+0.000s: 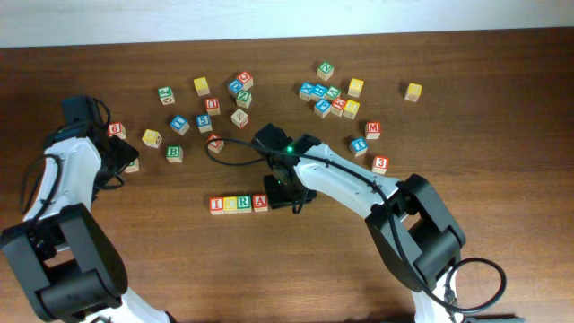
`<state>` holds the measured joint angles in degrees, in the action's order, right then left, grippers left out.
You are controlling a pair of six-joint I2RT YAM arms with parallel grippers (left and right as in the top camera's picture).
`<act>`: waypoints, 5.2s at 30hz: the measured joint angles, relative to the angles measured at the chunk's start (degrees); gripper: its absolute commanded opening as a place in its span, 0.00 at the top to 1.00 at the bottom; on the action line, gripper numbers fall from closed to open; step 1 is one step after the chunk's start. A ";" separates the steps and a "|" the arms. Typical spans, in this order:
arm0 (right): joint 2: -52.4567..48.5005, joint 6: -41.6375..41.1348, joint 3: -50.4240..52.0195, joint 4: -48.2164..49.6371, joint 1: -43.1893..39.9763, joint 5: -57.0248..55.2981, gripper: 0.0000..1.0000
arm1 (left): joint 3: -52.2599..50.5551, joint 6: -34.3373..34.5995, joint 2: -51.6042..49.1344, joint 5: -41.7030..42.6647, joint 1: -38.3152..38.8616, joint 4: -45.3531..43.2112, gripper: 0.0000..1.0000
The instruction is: Spell out ICRA
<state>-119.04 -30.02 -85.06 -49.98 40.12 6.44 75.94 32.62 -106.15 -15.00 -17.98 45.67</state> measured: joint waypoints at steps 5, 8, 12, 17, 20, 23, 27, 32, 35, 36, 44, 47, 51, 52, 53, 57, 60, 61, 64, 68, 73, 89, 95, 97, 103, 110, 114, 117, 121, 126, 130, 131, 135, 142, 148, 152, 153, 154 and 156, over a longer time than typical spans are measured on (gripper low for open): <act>0.00 -0.37 0.00 -0.13 0.00 -1.51 0.86 | 0.00 0.00 0.00 0.02 0.00 0.00 0.01; 0.00 -0.20 0.00 -0.13 0.00 -1.92 0.86 | 0.00 0.00 0.00 0.00 0.00 0.00 0.01; 0.00 -0.09 0.00 -0.15 0.00 -1.92 0.96 | 0.00 0.00 0.00 0.00 0.00 0.00 0.01; 0.00 -0.22 0.00 -0.13 0.00 -1.90 0.96 | 0.00 0.00 0.00 0.00 0.00 0.00 0.01; 0.00 -0.22 0.00 -0.13 0.00 -1.90 0.96 | 0.00 0.00 0.00 0.00 0.00 0.00 0.01; 0.00 -0.20 0.00 -0.13 0.00 -1.88 0.96 | 0.00 0.00 0.00 0.00 0.00 0.00 0.01; 0.00 -0.17 0.00 -0.13 0.00 -1.88 0.96 | 0.00 0.00 0.00 0.00 0.00 0.00 0.01; 0.00 -0.22 0.00 -0.33 0.00 -1.88 0.96 | 0.00 0.00 0.00 0.00 0.00 0.00 0.01; 0.00 -0.17 0.00 -0.57 0.00 -1.88 0.96 | 0.00 0.00 0.00 0.02 0.00 0.00 0.01; 0.00 -0.17 0.00 -0.59 0.00 -1.88 0.96 | 0.00 0.00 0.00 0.00 0.00 0.00 0.01; 0.00 -0.20 0.66 -0.33 0.00 -1.92 0.96 | 0.00 0.00 0.00 0.02 0.00 0.00 0.01; 0.00 -0.20 0.98 -0.11 0.00 -1.92 0.96 | 0.00 0.00 0.00 0.00 0.00 0.00 0.00; 0.00 -0.20 0.98 0.04 0.00 -1.86 0.96 | 0.00 0.00 0.00 0.00 0.00 0.00 0.01; 0.00 -0.20 0.98 0.33 0.00 -1.64 0.96 | 0.00 0.00 0.00 0.00 0.00 0.00 0.00; 0.00 -0.20 0.98 0.79 0.00 -1.18 0.96 | 0.00 0.00 0.00 0.00 0.00 0.00 0.01; 0.00 -0.20 0.98 3.32 0.00 1.36 0.96 | 0.00 0.00 0.00 0.00 0.00 0.00 0.01; 0.00 -0.20 0.98 4.46 0.00 3.17 0.96 | 0.00 0.00 0.00 0.00 0.00 0.00 0.01; 0.00 -0.24 0.98 4.44 0.00 3.58 0.95 | 0.00 0.00 0.00 0.02 0.00 0.00 0.01; 0.00 -0.20 0.98 4.70 0.11 4.24 0.95 | 0.00 0.00 0.00 0.00 0.00 0.00 0.01; 0.00 -0.24 0.98 5.64 1.18 4.31 0.95 | 0.00 0.00 0.00 0.00 0.00 0.00 0.01; 0.00 -0.20 0.98 5.90 2.36 4.28 0.95 | 0.00 0.00 0.00 0.00 0.00 0.00 0.01; 0.00 -1.36 1.01 6.75 2.36 4.24 0.95 | 0.00 0.00 0.00 0.00 0.00 0.00 0.01; 0.00 -2.38 1.01 5.60 2.36 4.22 0.95 | 0.00 0.00 0.00 0.02 0.00 0.00 0.01; 0.00 -2.82 1.03 4.74 2.36 4.22 0.95 | 0.00 0.00 0.00 0.00 0.00 0.00 0.01; 0.00 -3.02 1.03 4.52 2.36 4.26 0.94 | 0.00 0.00 0.00 0.00 0.00 0.00 0.01; 0.00 -3.04 1.03 4.57 2.36 4.31 0.95 | 0.00 0.00 0.00 0.00 0.00 0.00 0.01; 0.00 -3.04 1.03 4.59 2.36 4.70 0.95 | 0.00 0.00 0.00 0.02 0.00 0.00 0.01; 0.00 -3.08 1.03 4.66 2.36 4.87 0.94 | 0.00 0.00 0.00 0.02 0.00 0.00 0.00; 0.00 -3.19 1.03 4.85 2.36 5.14 0.94 | 0.00 0.00 0.00 0.02 0.00 0.00 0.01; 0.00 -3.19 1.03 5.49 2.36 5.70 0.93 | 0.00 0.00 0.00 0.02 0.00 0.00 0.01; 0.00 -3.19 1.03 5.49 2.36 5.73 0.91 | 0.00 0.00 0.00 0.00 0.00 0.00 0.01; 0.00 -3.23 1.03 5.55 2.36 5.75 0.91 | 0.00 0.00 0.00 0.00 0.00 0.00 0.01; 0.00 -4.52 1.03 5.66 2.36 5.75 0.90 | 0.00 0.00 0.00 0.02 0.00 0.00 0.01; 0.00 -5.07 1.03 5.14 2.36 4.44 0.90 | 0.00 0.00 0.00 0.00 0.00 0.00 0.01; 0.00 -4.70 1.03 2.80 2.23 -7.37 0.90 | 0.00 0.00 0.00 0.02 0.00 0.00 0.01; -0.02 -4.02 1.03 4.09 0.79 -11.58 0.90 | 0.00 0.00 0.00 0.00 0.00 0.00 0.01; -0.02 -3.93 1.03 4.55 0.02 -12.07 0.90 | 0.00 0.00 0.00 0.00 0.00 0.00 0.01; -0.02 -3.76 1.03 5.14 -0.92 -12.44 0.90 | 0.00 0.00 0.00 0.00 0.00 0.00 0.01; -0.02 -3.58 1.03 6.34 -3.41 -12.98 0.90 | 0.00 0.00 0.00 0.02 0.00 0.00 0.01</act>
<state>-119.07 -33.61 -84.03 -43.64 36.71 -6.55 75.94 32.62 -106.15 -14.98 -17.98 45.67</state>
